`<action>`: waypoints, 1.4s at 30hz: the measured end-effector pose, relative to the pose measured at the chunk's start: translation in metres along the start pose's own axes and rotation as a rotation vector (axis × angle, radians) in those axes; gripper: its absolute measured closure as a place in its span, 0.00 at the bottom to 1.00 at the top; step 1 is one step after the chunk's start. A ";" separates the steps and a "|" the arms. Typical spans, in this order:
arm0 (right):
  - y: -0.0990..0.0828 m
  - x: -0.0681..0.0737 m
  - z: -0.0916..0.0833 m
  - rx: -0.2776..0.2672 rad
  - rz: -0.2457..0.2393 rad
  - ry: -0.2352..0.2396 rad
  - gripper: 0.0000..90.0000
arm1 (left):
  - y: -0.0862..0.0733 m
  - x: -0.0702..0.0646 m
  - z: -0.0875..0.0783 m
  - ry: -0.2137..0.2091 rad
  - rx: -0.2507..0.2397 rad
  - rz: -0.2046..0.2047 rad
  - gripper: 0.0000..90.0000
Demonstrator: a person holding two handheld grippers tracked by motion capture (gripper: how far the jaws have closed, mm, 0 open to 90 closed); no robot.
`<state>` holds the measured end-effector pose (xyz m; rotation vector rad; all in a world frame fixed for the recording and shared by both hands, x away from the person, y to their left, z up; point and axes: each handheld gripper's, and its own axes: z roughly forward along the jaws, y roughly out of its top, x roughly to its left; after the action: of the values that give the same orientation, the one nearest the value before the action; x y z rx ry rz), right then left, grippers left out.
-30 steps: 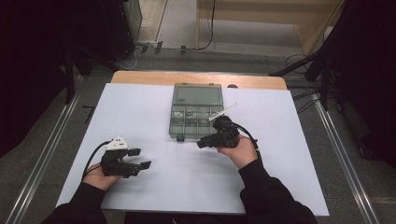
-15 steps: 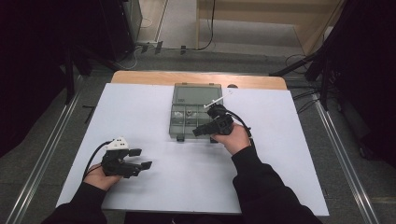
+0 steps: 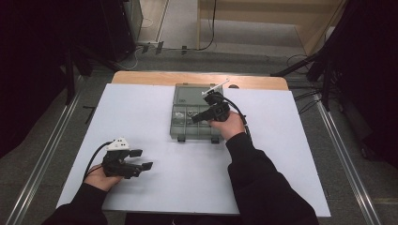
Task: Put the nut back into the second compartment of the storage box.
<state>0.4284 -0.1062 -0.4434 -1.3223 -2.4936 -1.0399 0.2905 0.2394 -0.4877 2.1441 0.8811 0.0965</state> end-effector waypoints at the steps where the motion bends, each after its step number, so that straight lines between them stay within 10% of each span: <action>1: 0.002 -0.002 0.001 -0.003 0.007 0.000 0.79 | 0.000 0.000 0.000 0.000 0.000 0.000 0.30; 26: 0.032 -0.023 0.037 0.016 0.033 -0.089 0.78 | 0.004 0.005 0.001 0.018 -0.016 -0.030 0.30; 42: 0.011 -0.011 0.008 -0.087 -0.018 -0.010 0.40 | 0.016 0.017 0.005 0.006 -0.027 -0.087 0.30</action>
<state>0.4456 -0.1044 -0.4483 -1.3340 -2.4978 -1.1613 0.3140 0.2396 -0.4833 2.0789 0.9698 0.0701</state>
